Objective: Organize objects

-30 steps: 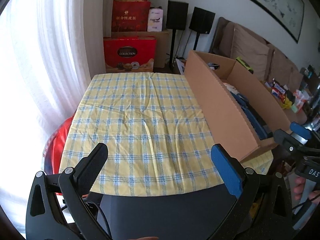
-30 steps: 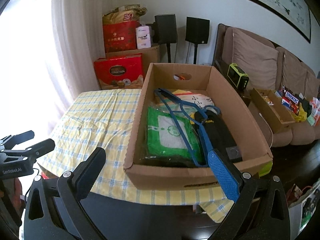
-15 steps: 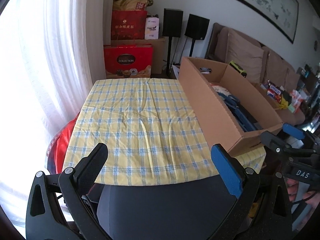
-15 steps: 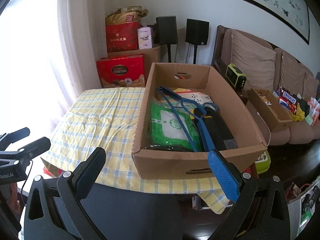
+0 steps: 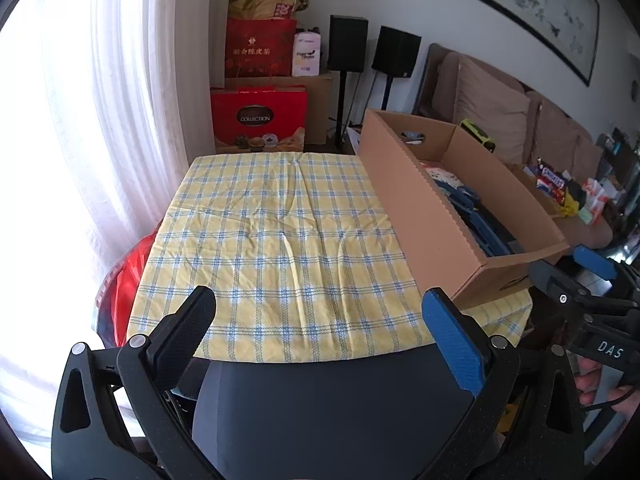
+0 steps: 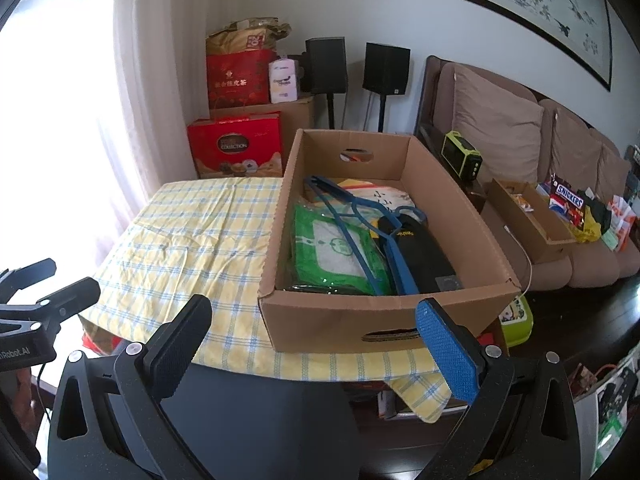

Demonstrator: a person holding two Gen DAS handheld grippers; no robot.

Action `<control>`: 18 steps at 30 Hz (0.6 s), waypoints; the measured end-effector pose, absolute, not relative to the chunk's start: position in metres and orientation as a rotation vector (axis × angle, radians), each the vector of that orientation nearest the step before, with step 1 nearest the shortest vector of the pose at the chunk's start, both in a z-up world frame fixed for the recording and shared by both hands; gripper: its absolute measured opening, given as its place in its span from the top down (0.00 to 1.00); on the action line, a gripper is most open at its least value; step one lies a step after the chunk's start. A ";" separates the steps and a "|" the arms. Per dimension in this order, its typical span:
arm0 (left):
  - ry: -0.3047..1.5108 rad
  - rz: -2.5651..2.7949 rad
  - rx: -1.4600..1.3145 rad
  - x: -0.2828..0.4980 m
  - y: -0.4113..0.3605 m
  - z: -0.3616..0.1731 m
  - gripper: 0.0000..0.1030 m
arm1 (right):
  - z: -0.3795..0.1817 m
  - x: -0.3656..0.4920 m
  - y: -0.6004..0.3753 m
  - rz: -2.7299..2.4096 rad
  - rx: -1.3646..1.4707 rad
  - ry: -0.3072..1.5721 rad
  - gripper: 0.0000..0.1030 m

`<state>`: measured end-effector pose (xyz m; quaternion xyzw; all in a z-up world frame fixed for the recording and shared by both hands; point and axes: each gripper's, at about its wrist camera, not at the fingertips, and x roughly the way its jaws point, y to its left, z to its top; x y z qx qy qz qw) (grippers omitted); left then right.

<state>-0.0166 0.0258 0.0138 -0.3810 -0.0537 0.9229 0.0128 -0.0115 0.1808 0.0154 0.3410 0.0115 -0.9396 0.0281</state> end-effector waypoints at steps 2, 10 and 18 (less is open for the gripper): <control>-0.164 2.873 -1.190 -0.017 0.027 0.014 0.00 | 0.016 -0.012 0.181 -2.898 1.051 0.034 0.00; -0.165 2.884 -1.191 -0.017 0.027 0.014 0.00 | 0.015 -0.012 0.181 -2.895 1.054 0.035 0.00; -0.150 2.896 -1.183 -0.015 0.028 0.014 0.00 | 0.014 -0.012 0.181 -2.896 1.057 0.032 0.00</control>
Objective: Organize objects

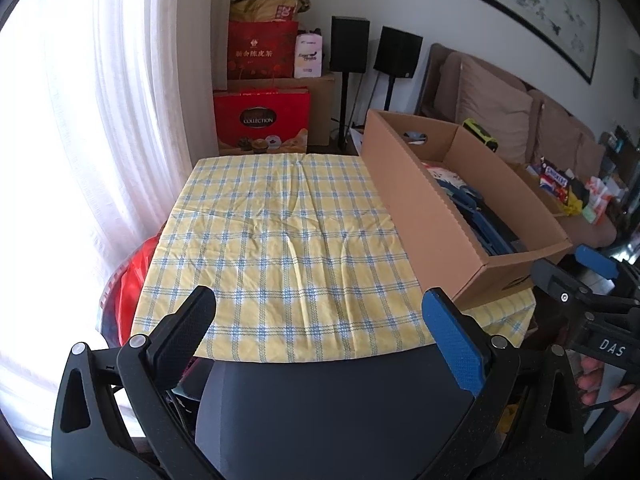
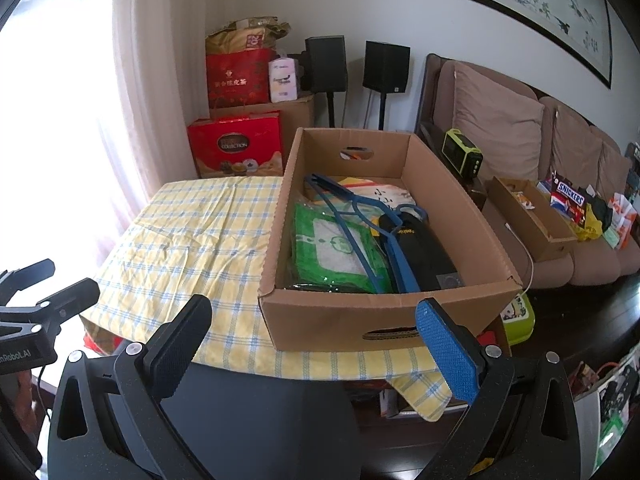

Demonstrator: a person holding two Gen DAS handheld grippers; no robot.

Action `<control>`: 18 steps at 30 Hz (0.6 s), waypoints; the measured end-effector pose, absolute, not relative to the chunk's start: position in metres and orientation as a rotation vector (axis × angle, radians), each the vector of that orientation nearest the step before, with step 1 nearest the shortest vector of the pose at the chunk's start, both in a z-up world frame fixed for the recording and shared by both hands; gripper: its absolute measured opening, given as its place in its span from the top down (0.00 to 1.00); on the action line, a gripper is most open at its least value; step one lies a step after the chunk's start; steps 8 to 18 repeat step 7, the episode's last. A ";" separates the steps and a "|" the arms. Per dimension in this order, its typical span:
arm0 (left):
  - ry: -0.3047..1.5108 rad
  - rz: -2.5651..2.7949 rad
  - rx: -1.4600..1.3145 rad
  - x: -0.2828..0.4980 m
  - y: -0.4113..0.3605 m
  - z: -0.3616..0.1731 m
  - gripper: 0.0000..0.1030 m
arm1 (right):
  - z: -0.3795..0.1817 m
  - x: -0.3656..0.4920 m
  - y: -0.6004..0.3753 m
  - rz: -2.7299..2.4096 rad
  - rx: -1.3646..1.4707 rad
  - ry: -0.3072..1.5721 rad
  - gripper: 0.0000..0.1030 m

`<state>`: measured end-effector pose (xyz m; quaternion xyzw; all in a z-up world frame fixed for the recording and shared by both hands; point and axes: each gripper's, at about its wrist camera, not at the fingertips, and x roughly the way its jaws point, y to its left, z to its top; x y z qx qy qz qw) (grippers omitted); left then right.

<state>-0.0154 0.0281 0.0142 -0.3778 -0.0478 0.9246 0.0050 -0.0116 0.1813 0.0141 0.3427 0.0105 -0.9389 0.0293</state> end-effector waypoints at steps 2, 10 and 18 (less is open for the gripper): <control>-0.152 2.896 -1.179 -0.015 0.028 0.014 0.00 | 0.014 -0.012 0.181 -2.894 1.058 0.033 0.00; -0.144 2.899 -1.180 -0.016 0.028 0.013 0.00 | 0.015 -0.011 0.181 -2.895 1.056 0.032 0.00; -0.144 2.899 -1.180 -0.016 0.028 0.013 0.00 | 0.015 -0.011 0.181 -2.895 1.056 0.032 0.00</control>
